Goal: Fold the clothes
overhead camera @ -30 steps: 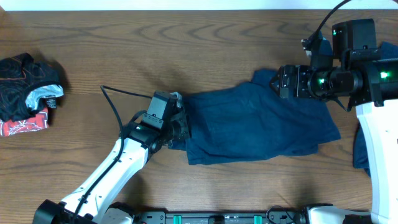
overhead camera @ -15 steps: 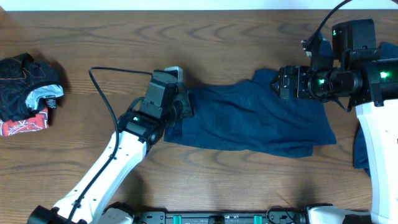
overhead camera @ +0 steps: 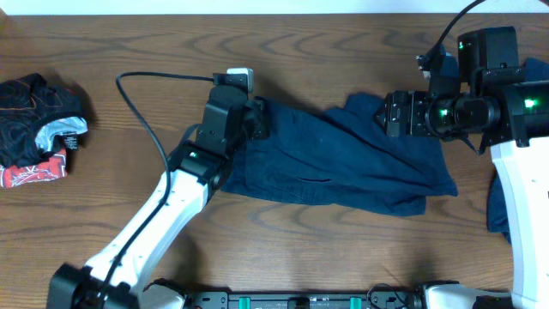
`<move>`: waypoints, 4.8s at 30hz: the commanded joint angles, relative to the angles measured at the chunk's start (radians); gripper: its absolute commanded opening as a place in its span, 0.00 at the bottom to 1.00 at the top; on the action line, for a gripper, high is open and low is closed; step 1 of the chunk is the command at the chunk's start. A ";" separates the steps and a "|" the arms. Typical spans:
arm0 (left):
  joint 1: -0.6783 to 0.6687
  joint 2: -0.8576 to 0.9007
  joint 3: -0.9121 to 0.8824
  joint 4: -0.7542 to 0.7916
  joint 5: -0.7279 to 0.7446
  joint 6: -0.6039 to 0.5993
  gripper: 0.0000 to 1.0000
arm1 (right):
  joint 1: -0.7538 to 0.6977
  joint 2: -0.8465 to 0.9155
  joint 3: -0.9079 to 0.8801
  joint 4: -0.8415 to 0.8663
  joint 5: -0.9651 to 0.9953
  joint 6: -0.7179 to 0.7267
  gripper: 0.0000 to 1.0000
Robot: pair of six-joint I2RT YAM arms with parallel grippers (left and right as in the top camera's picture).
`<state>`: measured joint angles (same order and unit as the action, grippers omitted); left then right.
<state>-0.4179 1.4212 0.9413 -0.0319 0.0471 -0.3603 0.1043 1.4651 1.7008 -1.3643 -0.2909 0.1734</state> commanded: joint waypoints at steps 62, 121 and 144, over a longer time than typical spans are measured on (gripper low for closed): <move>0.013 0.079 -0.121 -0.632 0.282 -0.026 0.78 | 0.008 0.002 0.010 -0.091 0.040 -0.026 0.99; 0.161 -0.034 0.133 -0.150 -0.056 0.098 0.06 | 0.008 0.002 0.010 -0.123 0.048 -0.033 0.99; 0.232 0.068 0.131 -0.336 -0.058 0.097 0.81 | 0.008 0.002 0.010 -0.225 0.059 -0.034 0.99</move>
<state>-0.1852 1.4837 1.0485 -0.3538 -0.0078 -0.2642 0.1043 1.4654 1.7008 -1.5871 -0.2409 0.1490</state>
